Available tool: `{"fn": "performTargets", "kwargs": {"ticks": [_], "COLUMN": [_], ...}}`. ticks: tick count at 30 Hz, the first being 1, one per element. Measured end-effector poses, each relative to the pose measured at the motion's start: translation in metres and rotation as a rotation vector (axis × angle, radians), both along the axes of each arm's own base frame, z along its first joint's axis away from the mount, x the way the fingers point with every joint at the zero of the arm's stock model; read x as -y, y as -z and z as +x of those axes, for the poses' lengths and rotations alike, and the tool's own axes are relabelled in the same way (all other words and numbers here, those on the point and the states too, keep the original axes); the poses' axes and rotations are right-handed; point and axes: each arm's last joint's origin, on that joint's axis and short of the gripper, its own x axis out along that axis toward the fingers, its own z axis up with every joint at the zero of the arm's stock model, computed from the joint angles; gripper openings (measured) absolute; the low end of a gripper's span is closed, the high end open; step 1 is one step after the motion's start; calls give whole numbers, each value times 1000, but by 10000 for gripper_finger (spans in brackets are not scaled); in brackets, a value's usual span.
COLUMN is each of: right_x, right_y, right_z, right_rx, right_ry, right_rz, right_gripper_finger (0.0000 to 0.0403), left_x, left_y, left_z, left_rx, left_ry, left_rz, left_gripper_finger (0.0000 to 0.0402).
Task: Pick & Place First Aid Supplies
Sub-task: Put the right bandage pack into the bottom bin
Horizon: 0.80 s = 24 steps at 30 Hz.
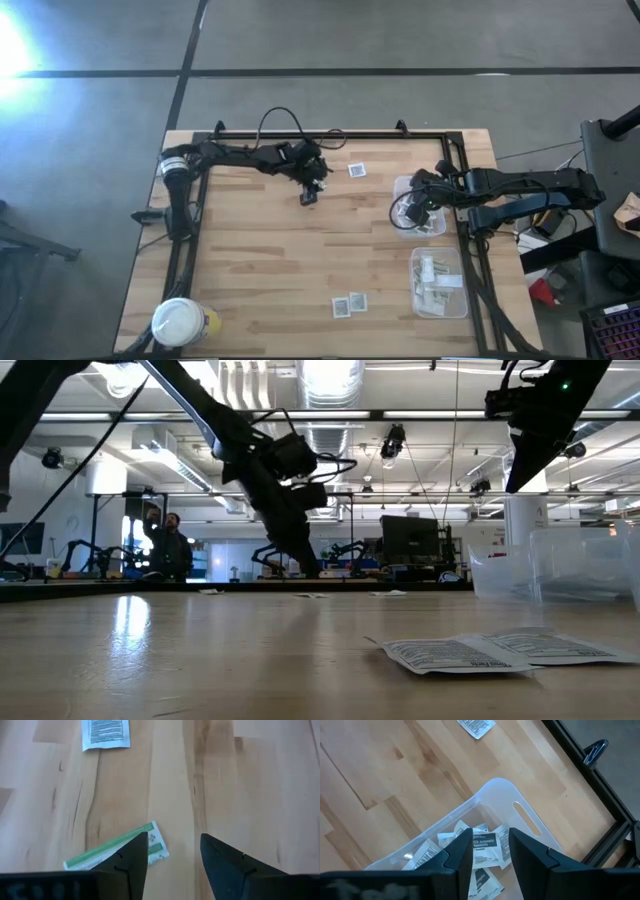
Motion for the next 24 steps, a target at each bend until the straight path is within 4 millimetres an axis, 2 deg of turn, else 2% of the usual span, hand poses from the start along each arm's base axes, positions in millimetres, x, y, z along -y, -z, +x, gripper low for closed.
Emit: {"fn": "performTargets", "kwargs": {"ticks": [8,20,24], "right_x": [0,0,0], "right_y": [0,-1,-1], "right_z": [0,2,2], "right_rx": [5,21,31], "right_ry": [3,3,3], "right_rz": [1,1,1], "right_gripper_finger": [122,125,118], "left_x": [-5,-8,-7], "left_y": [20,57,76], "left_z": [12,14,11], "left_rx": [-42,-191,-262], "left_ry": [4,-53,-53], "left_rz": [3,-47,-74], "left_gripper_finger": [175,174,148]}}
